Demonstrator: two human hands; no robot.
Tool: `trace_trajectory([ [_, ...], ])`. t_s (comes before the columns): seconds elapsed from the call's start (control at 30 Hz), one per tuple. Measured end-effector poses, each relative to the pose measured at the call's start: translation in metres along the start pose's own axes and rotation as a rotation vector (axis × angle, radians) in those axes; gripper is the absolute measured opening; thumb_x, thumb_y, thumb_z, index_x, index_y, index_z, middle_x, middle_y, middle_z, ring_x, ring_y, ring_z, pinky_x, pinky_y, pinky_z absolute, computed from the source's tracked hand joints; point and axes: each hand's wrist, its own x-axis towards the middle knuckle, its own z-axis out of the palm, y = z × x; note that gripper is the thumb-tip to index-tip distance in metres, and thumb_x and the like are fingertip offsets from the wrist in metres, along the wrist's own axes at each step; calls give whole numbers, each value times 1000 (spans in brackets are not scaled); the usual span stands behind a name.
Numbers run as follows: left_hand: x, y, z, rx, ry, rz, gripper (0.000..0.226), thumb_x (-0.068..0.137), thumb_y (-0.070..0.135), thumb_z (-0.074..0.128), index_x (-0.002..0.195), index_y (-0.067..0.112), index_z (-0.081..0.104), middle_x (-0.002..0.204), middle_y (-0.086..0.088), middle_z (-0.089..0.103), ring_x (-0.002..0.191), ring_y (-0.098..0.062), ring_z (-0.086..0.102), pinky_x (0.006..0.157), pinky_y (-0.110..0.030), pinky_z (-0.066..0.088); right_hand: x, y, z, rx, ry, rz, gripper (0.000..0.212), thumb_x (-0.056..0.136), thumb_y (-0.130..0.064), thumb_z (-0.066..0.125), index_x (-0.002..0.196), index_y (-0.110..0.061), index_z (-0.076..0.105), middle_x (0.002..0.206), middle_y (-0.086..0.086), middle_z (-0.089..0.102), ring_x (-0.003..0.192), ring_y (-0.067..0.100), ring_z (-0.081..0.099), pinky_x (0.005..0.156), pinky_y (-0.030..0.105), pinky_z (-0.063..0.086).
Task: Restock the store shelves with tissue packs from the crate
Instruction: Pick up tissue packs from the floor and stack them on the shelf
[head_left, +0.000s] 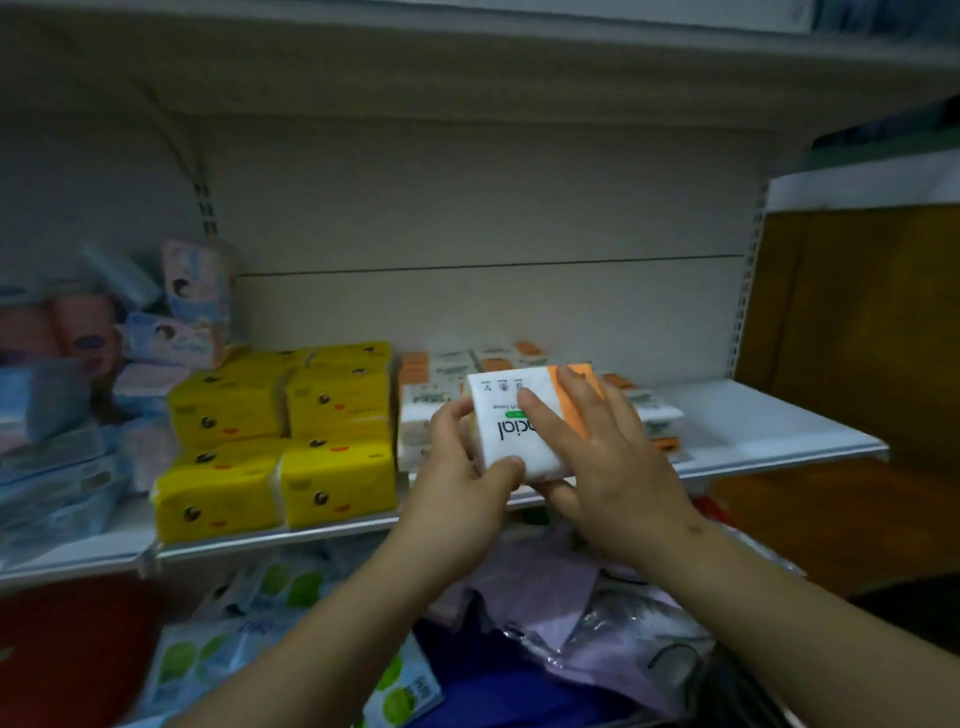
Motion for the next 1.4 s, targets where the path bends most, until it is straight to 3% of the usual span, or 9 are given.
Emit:
trace_trajectory([
  [0.1,28,7,22,108,-99,-5,46,90,19,58,130,31,37,100,7,64,84,-8,62,77,-26,51,3,43,0,-32,-50,48,63,76,-44,48,136,-30,38,135,15,52,116,39,48,70,49,56],
  [0.2,61,5,31,573,-105,109,49,93,34,51,139,26,36,132,2,51,114,-14,52,95,-32,44,5,86,5,24,-106,192,63,82,-42,46,143,-30,37,145,12,41,128,37,39,89,51,50],
  [0.3,88,-7,33,1214,-167,271,66,91,46,48,147,27,18,156,1,15,143,-21,14,116,-41,15,13,123,15,7,-241,307,64,91,-31,51,148,-36,21,155,4,20,138,30,21,108,44,34],
  [0.4,100,-18,37,1386,-265,246,68,91,51,42,147,29,12,157,0,11,145,-22,8,118,-47,9,24,147,24,57,-367,373,63,93,-31,46,148,-37,15,154,0,17,137,29,22,111,40,30],
  [0.6,119,-20,47,1403,-226,236,60,87,61,41,139,34,28,144,2,35,133,-24,32,111,-45,24,68,179,50,108,-501,377,60,92,-36,43,147,-38,18,150,5,25,132,35,30,107,44,34],
  [0.77,145,-17,51,1378,-344,20,78,78,76,39,143,40,17,152,1,22,137,-29,26,110,-51,26,108,186,84,101,-632,409,58,94,-40,43,146,-38,19,148,7,27,131,35,31,107,46,34],
  [1.0,158,-16,52,1383,-388,-41,72,83,66,44,144,39,17,151,2,25,136,-27,27,111,-51,25,141,188,117,125,-751,413,63,93,-29,38,149,-36,11,153,5,15,139,35,16,109,53,24],
  [1.23,156,-17,50,1359,-397,-17,69,86,61,45,144,37,17,149,3,29,134,-26,31,111,-50,27,151,191,144,-5,-580,339,55,93,-20,44,146,-27,29,143,14,30,128,34,32,101,44,38],
  [1.4,149,-16,37,1388,-352,51,68,85,64,41,143,35,21,151,2,25,138,-25,26,113,-52,20,153,172,130,65,-450,365,56,93,-17,44,147,-21,27,149,14,28,135,33,26,107,42,31],
])
